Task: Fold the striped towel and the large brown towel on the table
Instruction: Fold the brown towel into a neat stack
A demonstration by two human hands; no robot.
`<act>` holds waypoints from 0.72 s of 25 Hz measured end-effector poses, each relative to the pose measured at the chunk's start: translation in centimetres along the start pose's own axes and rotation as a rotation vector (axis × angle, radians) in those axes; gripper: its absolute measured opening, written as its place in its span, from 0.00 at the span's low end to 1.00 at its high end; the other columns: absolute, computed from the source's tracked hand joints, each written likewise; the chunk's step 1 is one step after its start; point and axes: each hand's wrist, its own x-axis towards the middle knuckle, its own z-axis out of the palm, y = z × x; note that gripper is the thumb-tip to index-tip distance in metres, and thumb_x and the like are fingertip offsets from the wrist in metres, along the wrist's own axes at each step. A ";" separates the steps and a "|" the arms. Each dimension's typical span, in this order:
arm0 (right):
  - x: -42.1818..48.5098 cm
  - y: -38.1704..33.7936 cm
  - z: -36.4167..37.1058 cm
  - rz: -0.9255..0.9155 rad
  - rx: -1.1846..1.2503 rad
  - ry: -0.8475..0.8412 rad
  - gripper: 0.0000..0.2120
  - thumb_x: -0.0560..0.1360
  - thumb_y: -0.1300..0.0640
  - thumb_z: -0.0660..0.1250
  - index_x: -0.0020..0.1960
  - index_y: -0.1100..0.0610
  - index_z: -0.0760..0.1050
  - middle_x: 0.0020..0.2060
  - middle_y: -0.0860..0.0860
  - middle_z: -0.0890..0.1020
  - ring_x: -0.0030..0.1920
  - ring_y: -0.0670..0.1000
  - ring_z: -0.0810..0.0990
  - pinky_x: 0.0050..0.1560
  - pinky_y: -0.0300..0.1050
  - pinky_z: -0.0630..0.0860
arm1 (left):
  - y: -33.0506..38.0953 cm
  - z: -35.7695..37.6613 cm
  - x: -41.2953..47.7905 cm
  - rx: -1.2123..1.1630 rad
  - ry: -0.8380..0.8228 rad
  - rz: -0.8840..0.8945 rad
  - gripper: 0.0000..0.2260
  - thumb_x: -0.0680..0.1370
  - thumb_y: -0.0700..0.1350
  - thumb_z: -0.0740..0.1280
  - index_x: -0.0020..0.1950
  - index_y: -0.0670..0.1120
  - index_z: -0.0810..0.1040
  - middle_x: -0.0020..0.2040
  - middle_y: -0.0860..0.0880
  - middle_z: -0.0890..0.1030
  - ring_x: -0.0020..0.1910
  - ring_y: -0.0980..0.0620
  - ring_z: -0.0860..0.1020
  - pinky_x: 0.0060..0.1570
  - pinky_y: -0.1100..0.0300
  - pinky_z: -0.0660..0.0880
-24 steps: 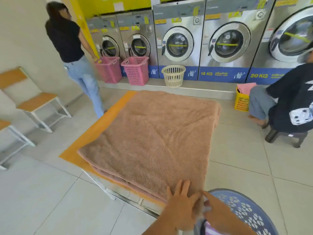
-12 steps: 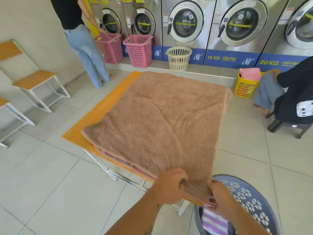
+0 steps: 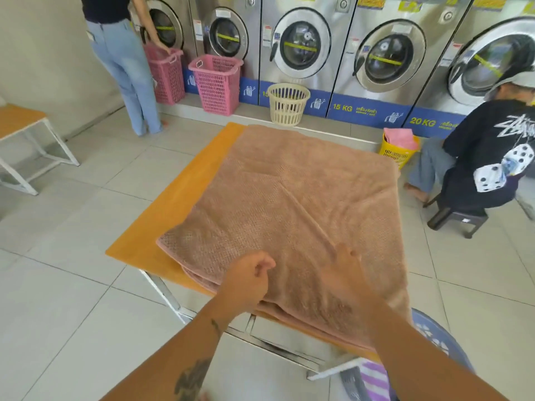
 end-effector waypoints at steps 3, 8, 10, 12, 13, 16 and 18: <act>-0.6 -7.2 5.5 -0.160 -0.004 -0.073 0.32 0.73 0.56 0.60 0.76 0.50 0.56 0.73 0.52 0.60 0.65 0.59 0.71 0.60 0.58 0.74 | -4.9 -7.2 2.0 0.166 0.299 -0.062 0.13 0.77 0.37 0.64 0.54 0.53 0.79 0.55 0.51 0.78 0.55 0.51 0.76 0.60 0.50 0.73; -0.6 -14.3 11.4 -0.273 -0.173 -0.158 0.33 0.76 0.60 0.61 0.78 0.51 0.55 0.76 0.52 0.58 0.74 0.60 0.61 0.70 0.58 0.64 | -9.3 -14.1 4.1 0.432 0.273 -0.463 0.23 0.79 0.47 0.60 0.75 0.52 0.63 0.70 0.43 0.68 0.68 0.41 0.67 0.64 0.44 0.68; 0.0 -15.7 12.9 -0.278 -0.193 -0.175 0.34 0.76 0.59 0.61 0.79 0.50 0.54 0.77 0.52 0.58 0.73 0.59 0.63 0.68 0.56 0.68 | -10.3 -15.1 4.9 0.186 0.096 -0.510 0.23 0.79 0.48 0.63 0.73 0.49 0.65 0.57 0.47 0.77 0.52 0.46 0.77 0.47 0.52 0.74; 0.2 -16.8 13.9 -0.283 -0.175 -0.221 0.36 0.74 0.57 0.61 0.79 0.45 0.52 0.78 0.50 0.57 0.70 0.56 0.66 0.65 0.55 0.70 | -10.3 -15.7 5.1 -0.138 0.003 -0.567 0.10 0.75 0.41 0.65 0.56 0.45 0.76 0.45 0.49 0.76 0.39 0.49 0.74 0.36 0.55 0.69; 0.3 -17.5 14.6 -0.285 -0.157 -0.256 0.36 0.74 0.57 0.60 0.79 0.43 0.52 0.78 0.48 0.57 0.71 0.56 0.66 0.67 0.55 0.70 | -10.4 -16.3 5.1 -0.275 0.023 -0.608 0.05 0.73 0.37 0.63 0.47 0.45 0.75 0.40 0.48 0.74 0.36 0.49 0.70 0.34 0.55 0.65; 0.6 -19.2 16.2 -0.323 -0.126 -0.308 0.34 0.75 0.62 0.59 0.78 0.43 0.58 0.77 0.47 0.62 0.75 0.54 0.62 0.73 0.52 0.63 | -10.0 -18.6 4.8 -0.366 0.277 -0.585 0.03 0.71 0.35 0.61 0.41 0.43 0.71 0.33 0.49 0.71 0.31 0.51 0.67 0.29 0.59 0.63; 0.6 -20.1 17.1 -0.363 -0.072 -0.318 0.33 0.75 0.64 0.58 0.77 0.43 0.62 0.75 0.45 0.66 0.74 0.51 0.65 0.73 0.49 0.64 | -10.6 -20.9 4.4 -0.169 0.441 -0.508 0.02 0.72 0.40 0.62 0.40 0.44 0.73 0.36 0.50 0.73 0.33 0.51 0.70 0.31 0.59 0.66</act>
